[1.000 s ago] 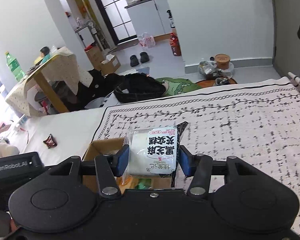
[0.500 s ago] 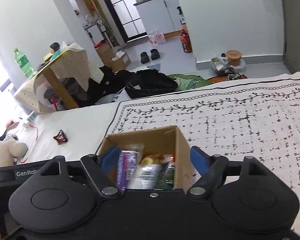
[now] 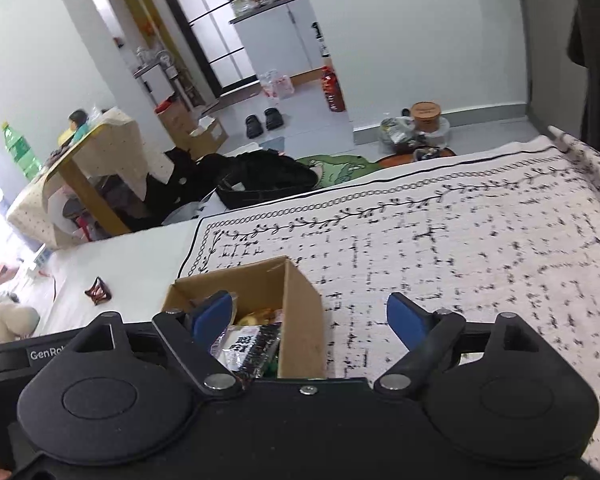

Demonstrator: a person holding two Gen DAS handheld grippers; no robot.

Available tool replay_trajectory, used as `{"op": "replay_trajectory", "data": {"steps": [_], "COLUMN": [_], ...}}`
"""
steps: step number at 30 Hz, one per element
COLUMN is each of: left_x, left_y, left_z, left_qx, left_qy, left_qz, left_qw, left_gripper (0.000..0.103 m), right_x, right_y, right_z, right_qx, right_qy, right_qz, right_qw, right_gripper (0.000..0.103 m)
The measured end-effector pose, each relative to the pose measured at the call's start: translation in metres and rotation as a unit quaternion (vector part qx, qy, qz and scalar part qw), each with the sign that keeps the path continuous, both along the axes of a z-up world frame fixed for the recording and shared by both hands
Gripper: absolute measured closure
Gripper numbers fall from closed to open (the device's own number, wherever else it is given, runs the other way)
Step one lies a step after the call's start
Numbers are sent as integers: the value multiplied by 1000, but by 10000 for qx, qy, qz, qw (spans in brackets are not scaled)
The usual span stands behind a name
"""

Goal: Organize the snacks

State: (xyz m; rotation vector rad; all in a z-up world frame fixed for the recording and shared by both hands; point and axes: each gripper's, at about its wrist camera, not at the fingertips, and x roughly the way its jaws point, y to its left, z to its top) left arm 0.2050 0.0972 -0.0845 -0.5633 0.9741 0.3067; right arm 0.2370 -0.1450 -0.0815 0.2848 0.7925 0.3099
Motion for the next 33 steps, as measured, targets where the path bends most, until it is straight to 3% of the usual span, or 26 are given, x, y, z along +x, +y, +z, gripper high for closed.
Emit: {"op": "replay_trajectory", "data": {"steps": [15, 33], "left_x": [-26, -71], "left_y": [-31, -41], "left_z": [36, 81], "left_qx": [432, 865], "left_qy": [-282, -702], "left_qz": [-750, -1401], "left_qw": [9958, 9839], "left_gripper": [15, 8], "right_x": [-37, -90], "right_y": [-24, -44], "right_z": [30, 64], "right_qx": [-38, 7], "right_qy": [-187, -188], "right_qz": [-220, -198], "right_qw": [9996, 9996], "right_gripper": [0, 0]}}
